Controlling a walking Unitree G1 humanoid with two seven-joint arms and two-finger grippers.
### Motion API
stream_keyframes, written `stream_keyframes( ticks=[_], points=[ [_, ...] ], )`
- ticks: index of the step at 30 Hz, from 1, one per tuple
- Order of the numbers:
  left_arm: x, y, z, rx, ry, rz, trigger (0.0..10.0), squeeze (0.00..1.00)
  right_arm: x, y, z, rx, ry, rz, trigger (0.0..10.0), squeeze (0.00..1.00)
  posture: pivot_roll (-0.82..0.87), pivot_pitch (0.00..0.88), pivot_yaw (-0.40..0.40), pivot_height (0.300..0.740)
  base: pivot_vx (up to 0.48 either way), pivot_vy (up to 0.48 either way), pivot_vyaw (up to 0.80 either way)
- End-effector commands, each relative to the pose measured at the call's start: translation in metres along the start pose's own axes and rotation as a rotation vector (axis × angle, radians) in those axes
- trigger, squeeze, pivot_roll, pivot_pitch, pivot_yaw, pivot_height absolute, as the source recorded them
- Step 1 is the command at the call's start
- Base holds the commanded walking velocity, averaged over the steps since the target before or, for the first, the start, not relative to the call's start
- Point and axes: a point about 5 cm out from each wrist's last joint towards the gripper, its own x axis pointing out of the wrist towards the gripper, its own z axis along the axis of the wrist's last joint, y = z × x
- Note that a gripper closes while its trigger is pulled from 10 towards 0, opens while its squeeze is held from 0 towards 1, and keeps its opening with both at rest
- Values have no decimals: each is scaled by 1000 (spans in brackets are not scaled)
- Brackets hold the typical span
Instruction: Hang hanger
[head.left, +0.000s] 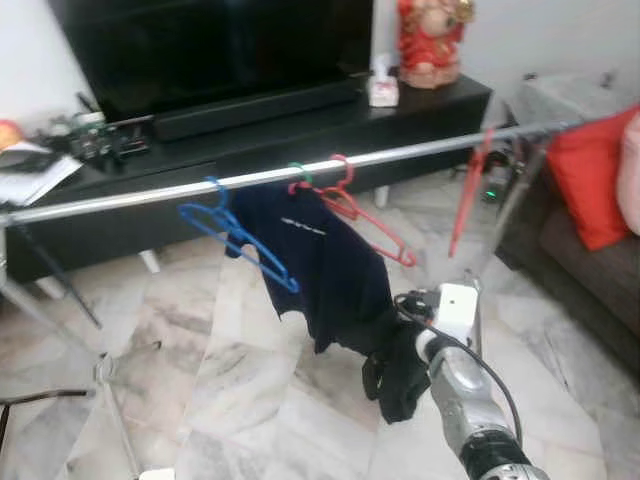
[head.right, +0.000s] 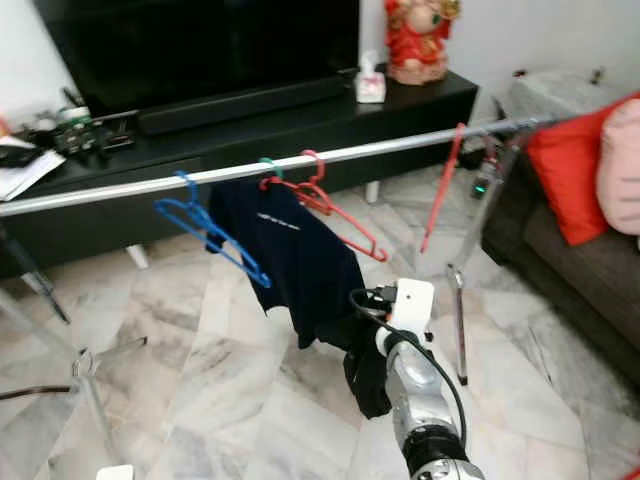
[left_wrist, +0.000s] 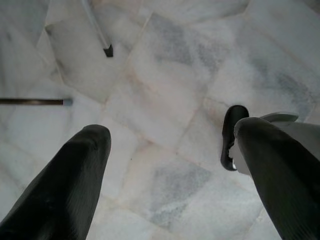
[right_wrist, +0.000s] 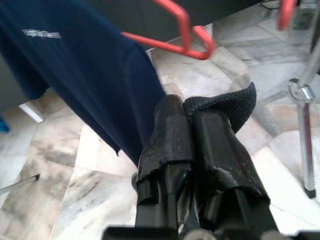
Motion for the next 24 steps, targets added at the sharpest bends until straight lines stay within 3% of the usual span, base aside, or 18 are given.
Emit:
stream_keyframes(
  ticks=[1,20,24],
  points=[
    [1,-3,2,0,5,6,10000,0,2,3,4,4,-15,6,10000,0,-161,0,44,740,0,0,0],
    [1,-4,2,15,2,-6,10000,0,2,5,3,-1,-5,16,10000,0,-160,0,45,740,0,0,0],
    [0,-4,1,12,-1,-6,10000,0,2,5,2,-8,-3,20,10000,0,-160,0,44,740,0,-251,0]
  ],
)
